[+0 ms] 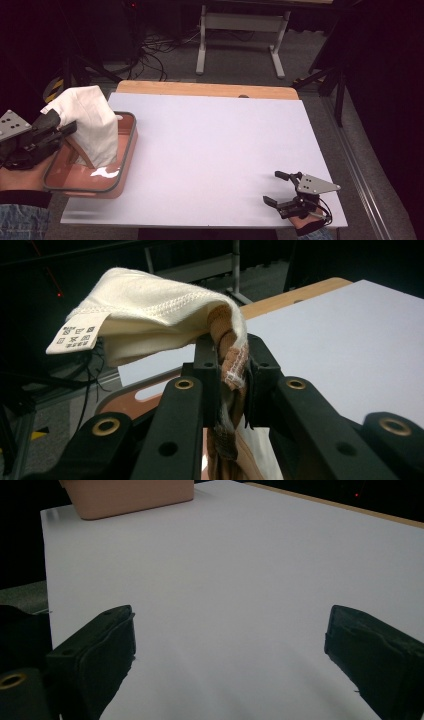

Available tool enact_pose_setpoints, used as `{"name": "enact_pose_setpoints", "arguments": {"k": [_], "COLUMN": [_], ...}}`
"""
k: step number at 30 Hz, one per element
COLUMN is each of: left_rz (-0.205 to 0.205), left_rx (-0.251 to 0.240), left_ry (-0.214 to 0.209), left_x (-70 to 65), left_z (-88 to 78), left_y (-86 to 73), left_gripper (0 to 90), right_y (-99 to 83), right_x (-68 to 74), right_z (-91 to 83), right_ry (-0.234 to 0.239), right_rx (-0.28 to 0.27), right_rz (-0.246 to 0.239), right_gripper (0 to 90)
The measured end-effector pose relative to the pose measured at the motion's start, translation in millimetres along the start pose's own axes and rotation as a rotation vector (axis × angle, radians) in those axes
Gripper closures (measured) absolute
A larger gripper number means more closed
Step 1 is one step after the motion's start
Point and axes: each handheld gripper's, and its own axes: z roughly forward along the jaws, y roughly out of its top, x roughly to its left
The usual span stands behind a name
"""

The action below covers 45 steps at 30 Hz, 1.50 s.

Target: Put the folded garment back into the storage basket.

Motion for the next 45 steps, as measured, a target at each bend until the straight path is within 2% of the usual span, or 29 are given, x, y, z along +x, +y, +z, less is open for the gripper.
{"name": "enact_pose_setpoints", "arguments": {"k": [13,15,27,29,37,45], "left_rz": [0.005,0.006,0.02,0.023,0.013,0.009], "left_rx": [0.066,0.069,0.157,0.189,0.238,0.284], "left_ry": [-0.008,-0.01,-0.04,-0.033,-0.063,-0.073], "left_x": [-2.4,-2.4,1.0,1.3,2.1,3.0], "left_z": [11.0,11.5,18.9,21.6,28.5,36.2], "left_y": [-18.8,-19.5,-26.2,-27.4,-30.5,-32.4], "left_gripper": [80.0,79.9,79.8,79.7,79.7,79.6], "right_y": [-0.1,-0.1,-0.3,-0.3,-0.3,-0.3], "right_x": [-0.1,0.0,-0.1,-0.2,-0.2,-0.2], "right_z": [-0.1,-0.1,0.4,0.5,0.7,0.7], "right_ry": [0.001,-0.001,0.001,0.0,0.001,0.001], "right_rx": [-0.001,0.001,0.002,0.003,0.002,0.003], "right_rz": [0.001,0.001,0.001,0.001,0.003,0.002], "right_gripper": [6.6,6.6,6.6,6.6,6.6,6.6]}}
